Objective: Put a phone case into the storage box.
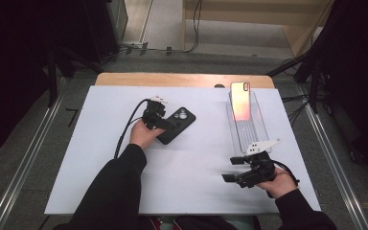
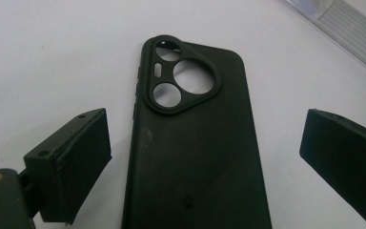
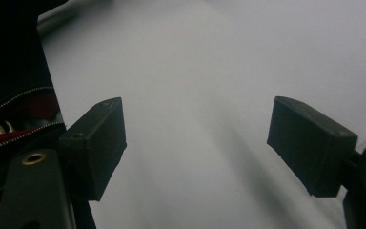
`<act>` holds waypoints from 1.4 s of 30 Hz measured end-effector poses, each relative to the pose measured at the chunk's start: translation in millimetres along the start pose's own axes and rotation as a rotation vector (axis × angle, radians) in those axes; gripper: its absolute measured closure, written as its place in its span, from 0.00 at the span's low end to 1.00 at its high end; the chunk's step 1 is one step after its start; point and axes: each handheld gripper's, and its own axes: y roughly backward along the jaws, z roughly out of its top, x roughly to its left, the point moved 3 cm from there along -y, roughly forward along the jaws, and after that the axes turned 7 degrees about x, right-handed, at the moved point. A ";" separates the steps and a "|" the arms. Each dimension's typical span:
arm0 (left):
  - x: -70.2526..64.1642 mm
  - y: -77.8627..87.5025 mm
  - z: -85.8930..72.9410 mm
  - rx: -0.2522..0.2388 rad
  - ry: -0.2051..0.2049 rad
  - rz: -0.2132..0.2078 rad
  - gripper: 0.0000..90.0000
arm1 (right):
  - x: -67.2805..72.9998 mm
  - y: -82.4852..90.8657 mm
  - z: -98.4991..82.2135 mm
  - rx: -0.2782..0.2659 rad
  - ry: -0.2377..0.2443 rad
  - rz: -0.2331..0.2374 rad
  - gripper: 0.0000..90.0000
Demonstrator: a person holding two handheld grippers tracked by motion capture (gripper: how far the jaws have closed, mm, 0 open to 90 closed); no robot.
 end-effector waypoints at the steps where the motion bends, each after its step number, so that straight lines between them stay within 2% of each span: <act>1: 0.4 -0.9 -0.8 0.005 -0.003 -0.002 0.04 | -0.1 0.0 0.0 0.000 0.000 0.000 0.21; 8: -1.5 -10.7 -5.4 0.022 -0.014 0.022 0.04 | -0.2 -0.2 -0.2 0.003 0.000 0.000 0.21; 10: -2.5 -13.4 -6.5 0.032 -0.032 0.038 0.04 | -0.1 -0.3 -0.3 0.005 0.000 -0.001 0.21; 16: -3.3 -16.1 -10.9 -0.004 -0.053 0.054 0.04 | 0.1 -0.1 -0.6 0.006 -0.004 -0.002 0.21; 18: -5.2 -17.3 -12.4 0.001 -0.083 0.079 0.04 | 0.0 -0.6 -0.6 0.007 -0.002 -0.002 0.21; 25: -14.7 -23.6 -12.9 0.037 -0.147 0.184 0.04 | -0.2 -0.6 -0.7 0.008 -0.003 -0.006 0.21; 33: -15.6 -23.9 -13.4 0.034 -0.153 0.197 0.05 | 0.4 -1.6 -0.7 0.013 -0.002 -0.005 0.21; 39: -15.9 -21.4 -14.2 0.023 -0.150 0.190 0.13 | 0.4 -1.2 -0.8 0.012 -0.002 -0.005 0.21; 42: -15.9 -21.4 -14.3 0.022 -0.150 0.191 0.14 | -0.2 -0.8 -0.6 0.006 -0.001 -0.009 0.21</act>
